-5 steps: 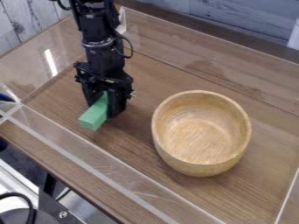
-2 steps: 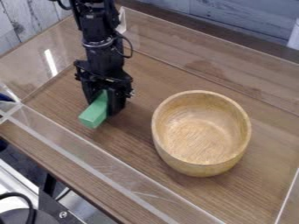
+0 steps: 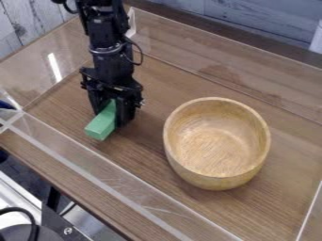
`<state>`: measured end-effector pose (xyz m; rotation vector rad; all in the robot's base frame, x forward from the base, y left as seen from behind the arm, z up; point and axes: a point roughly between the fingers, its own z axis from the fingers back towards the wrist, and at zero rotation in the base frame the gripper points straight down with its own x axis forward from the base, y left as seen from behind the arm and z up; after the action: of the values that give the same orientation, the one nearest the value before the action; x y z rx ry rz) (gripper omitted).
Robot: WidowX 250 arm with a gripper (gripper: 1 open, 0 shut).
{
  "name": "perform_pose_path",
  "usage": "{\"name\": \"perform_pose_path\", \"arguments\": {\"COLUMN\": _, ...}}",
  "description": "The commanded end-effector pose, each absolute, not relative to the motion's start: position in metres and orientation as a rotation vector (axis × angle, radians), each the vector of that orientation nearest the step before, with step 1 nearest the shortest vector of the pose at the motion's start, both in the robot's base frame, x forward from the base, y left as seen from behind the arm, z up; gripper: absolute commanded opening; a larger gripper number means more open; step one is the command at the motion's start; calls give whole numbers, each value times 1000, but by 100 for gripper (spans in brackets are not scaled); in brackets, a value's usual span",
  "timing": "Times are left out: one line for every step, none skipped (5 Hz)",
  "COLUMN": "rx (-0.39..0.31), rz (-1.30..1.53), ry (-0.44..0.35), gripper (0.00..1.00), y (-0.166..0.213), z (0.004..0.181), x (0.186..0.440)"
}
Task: Remove the green block from inside the brown bowl and put it on the table
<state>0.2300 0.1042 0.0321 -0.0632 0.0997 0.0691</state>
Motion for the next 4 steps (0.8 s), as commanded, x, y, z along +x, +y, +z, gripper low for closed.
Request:
{"name": "perform_pose_path", "arguments": {"rx": -45, "rz": 76, "ry": 69, "gripper": 0, "y": 110, "z": 40, "x": 236}}
{"name": "perform_pose_path", "arguments": {"rx": -45, "rz": 79, "ry": 72, "gripper": 100, "y": 110, "z": 43, "x": 235}}
{"name": "perform_pose_path", "arguments": {"rx": -49, "rz": 85, "ry": 64, "gripper": 100, "y": 109, "z": 50, "x": 236}}
{"name": "perform_pose_path", "arguments": {"rx": -53, "rz": 85, "ry": 34, "gripper": 100, "y": 108, "z": 66, "x": 240}}
